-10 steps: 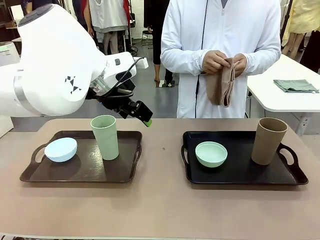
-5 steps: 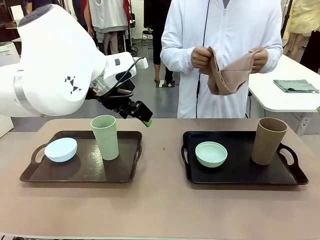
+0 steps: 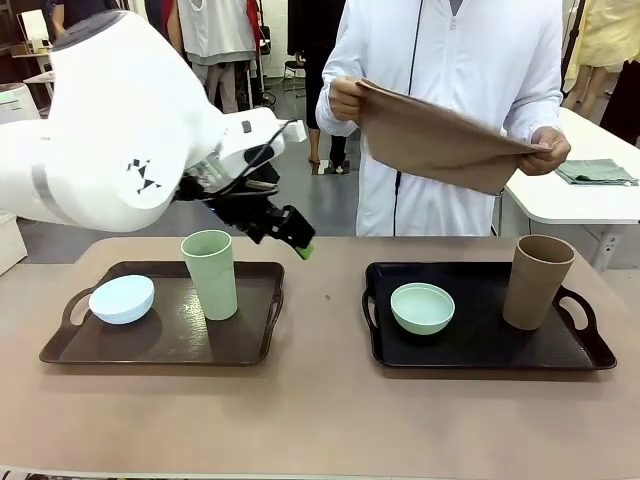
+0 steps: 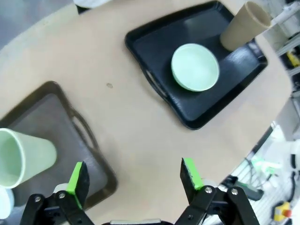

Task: Set up a tray with a mat and arrange the tableware.
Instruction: Pick up the Picnic Bowl and Reusable plastic cup from the Handle tray in front of the human's position and hold them in the air.

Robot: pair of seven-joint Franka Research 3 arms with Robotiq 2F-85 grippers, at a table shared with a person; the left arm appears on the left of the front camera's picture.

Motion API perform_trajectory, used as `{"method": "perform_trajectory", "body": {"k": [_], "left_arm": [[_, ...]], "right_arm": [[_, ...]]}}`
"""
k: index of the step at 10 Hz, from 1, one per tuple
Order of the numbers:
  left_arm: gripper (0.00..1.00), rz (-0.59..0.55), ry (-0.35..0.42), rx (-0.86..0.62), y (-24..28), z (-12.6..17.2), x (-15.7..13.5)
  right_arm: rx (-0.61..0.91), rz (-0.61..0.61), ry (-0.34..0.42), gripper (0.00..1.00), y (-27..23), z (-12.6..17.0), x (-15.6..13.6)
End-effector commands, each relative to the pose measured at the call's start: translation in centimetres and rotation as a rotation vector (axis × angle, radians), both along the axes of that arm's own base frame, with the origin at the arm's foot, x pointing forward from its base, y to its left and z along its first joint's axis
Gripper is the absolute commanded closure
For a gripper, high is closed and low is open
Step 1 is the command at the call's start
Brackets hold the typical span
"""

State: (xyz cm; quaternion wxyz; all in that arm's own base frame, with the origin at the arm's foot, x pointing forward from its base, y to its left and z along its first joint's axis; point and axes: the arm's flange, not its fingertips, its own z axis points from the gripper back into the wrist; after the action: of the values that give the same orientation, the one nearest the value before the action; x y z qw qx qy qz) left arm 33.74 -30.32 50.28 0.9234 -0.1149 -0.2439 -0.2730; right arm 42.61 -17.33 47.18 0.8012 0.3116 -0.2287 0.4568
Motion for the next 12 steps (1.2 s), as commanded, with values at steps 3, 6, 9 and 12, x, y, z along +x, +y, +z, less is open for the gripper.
{"method": "perform_trajectory", "body": {"k": [3,6,9,12], "left_arm": [[0.00,0.145,0.066,-0.060,-8.0,1.2,2.1],[0.00,0.059,0.065,-0.045,-3.8,0.1,0.6],[0.00,0.076,0.125,-0.057,-5.8,-1.2,2.1],[0.00,0.133,0.194,-0.055,-7.8,-3.4,4.3]], "right_arm": [[0.147,0.359,-0.043,0.00,-3.0,-2.7,4.2],[0.075,0.240,-0.023,0.00,-1.2,-1.9,1.9],[0.091,0.224,-0.079,0.00,-1.2,-2.2,3.0],[0.069,0.340,-0.170,0.00,0.6,-5.4,4.2]]}}
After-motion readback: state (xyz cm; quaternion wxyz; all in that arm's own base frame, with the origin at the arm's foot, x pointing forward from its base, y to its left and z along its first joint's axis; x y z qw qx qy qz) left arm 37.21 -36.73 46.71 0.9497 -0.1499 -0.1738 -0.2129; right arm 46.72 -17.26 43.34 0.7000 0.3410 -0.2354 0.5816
